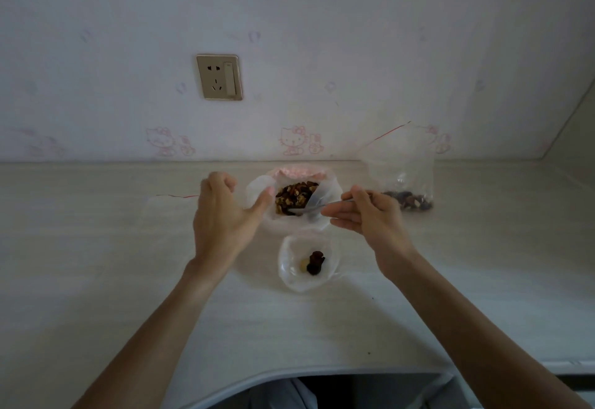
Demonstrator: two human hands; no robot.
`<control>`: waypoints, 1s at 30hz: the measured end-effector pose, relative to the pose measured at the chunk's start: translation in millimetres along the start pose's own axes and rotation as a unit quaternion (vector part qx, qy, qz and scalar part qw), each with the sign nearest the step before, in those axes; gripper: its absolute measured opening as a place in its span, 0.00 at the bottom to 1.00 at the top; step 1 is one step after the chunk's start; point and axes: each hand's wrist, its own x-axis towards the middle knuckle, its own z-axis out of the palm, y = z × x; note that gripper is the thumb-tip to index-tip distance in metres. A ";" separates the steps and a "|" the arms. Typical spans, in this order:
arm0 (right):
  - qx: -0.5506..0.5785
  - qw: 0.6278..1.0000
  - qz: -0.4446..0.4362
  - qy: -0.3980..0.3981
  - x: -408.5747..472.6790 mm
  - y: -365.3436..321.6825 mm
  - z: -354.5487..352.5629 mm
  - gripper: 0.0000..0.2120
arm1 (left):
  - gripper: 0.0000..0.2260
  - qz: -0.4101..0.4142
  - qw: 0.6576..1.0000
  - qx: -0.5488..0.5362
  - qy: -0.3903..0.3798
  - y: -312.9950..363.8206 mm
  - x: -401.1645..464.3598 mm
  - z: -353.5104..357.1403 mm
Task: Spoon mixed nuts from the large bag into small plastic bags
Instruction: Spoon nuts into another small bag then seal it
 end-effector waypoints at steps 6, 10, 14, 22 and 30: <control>-0.026 0.998 0.048 0.021 21.9 13.2 23.5 0.17 | 0.14 -0.056 0.987 -0.065 -0.132 -8.7 4.4 25.7; 0.001 0.997 0.052 0.062 31.4 20.8 28.2 0.14 | 0.04 -0.038 0.980 -0.156 -0.118 -5.8 4.0 25.2; -0.014 0.997 0.020 0.067 33.6 28.0 31.5 0.12 | 0.03 -0.041 0.967 -0.209 -0.137 0.8 -2.1 23.9; -0.040 0.998 0.020 0.044 32.7 27.1 24.7 0.13 | 0.05 -0.031 0.969 -0.207 -0.130 3.0 -4.3 19.3; 0.001 0.999 0.023 0.036 29.5 28.2 22.3 0.14 | 0.06 -0.048 0.975 -0.190 -0.104 -1.3 -3.2 22.0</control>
